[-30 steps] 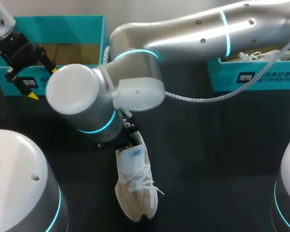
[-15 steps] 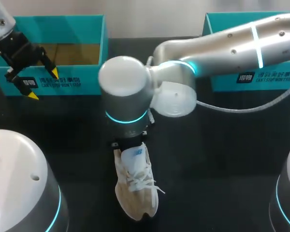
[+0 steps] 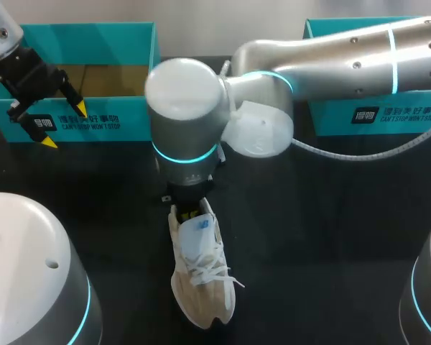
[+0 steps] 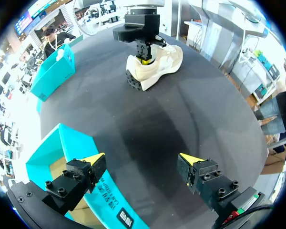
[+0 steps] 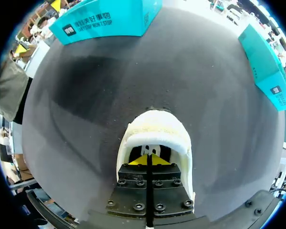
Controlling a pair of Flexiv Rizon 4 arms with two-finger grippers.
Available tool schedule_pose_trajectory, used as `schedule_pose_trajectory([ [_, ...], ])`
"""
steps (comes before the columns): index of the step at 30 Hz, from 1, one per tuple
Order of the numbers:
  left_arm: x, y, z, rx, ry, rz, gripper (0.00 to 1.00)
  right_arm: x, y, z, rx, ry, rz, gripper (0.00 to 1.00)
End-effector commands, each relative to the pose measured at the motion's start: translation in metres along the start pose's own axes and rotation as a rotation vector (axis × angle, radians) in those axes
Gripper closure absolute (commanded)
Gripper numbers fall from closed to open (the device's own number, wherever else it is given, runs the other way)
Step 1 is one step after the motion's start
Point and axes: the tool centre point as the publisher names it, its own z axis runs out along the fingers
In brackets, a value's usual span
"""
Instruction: Take the shoe out of the shoebox, open the shoe tongue, remove and reinsert the insole, then place the shoe into the shoebox
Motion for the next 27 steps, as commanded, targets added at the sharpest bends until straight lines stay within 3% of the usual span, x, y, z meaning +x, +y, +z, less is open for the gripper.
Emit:
schedule_pose_trajectory([
  [1,0.001,0.0,-0.001,-0.003,0.001,0.0,0.0,-0.003,0.003,0.011,0.046,0.048,0.0,1.0],
  [7,0.001,0.0,-0.001,-0.003,0.001,0.0,0.0,-0.008,-0.001,0.037,0.111,0.156,0.008,1.0],
  [10,0.001,0.0,-0.001,-0.003,0.001,0.0,0.0,-0.006,-0.005,0.04,0.129,0.185,0.009,1.0],
  [14,0.001,0.0,-0.001,-0.003,0.001,0.0,0.0,0.004,-0.01,0.036,0.129,0.172,0.012,1.0],
  [20,0.001,0.0,-0.001,-0.003,0.001,0.0,0.0,0.01,-0.011,0.052,0.119,0.097,-0.033,1.0],
  [27,0.001,0.0,-0.001,-0.003,0.001,0.0,0.0,0.008,-0.015,0.019,0.1,0.003,-0.049,1.0],
])
